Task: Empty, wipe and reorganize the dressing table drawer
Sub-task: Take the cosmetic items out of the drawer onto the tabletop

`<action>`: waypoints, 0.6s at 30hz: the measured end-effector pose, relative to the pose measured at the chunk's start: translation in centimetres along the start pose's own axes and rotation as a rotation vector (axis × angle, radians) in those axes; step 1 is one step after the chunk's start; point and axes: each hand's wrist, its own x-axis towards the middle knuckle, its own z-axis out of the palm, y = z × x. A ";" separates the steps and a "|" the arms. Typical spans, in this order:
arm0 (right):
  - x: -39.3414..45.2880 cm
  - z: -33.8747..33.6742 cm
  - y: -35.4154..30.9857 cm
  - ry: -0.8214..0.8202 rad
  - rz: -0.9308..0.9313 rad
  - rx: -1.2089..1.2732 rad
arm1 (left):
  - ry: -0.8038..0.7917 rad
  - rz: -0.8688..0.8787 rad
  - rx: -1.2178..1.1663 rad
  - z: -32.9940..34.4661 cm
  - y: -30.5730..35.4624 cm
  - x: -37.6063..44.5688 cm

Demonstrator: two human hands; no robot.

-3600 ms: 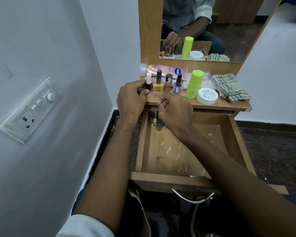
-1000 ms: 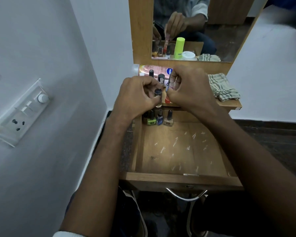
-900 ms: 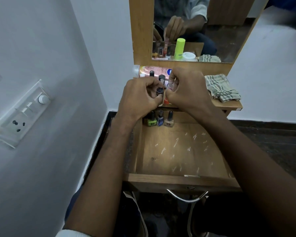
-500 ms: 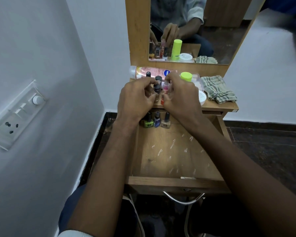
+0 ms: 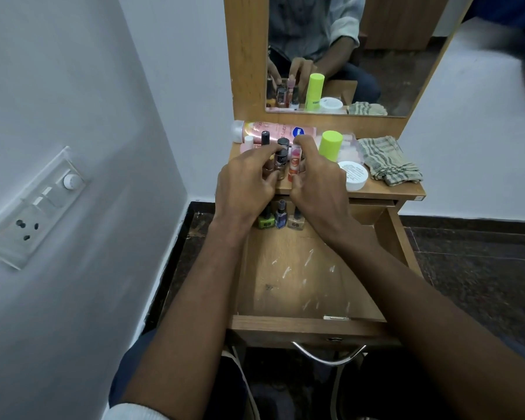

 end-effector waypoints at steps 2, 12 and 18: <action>0.0 0.1 0.2 0.000 -0.003 -0.018 | 0.000 0.002 0.010 0.0 0.0 0.0; -0.7 -0.1 0.6 -0.004 -0.041 -0.030 | 0.003 0.013 0.006 -0.6 0.3 -0.6; -1.5 -0.5 0.9 0.030 -0.037 0.000 | 0.029 0.012 -0.014 -1.0 0.2 -0.9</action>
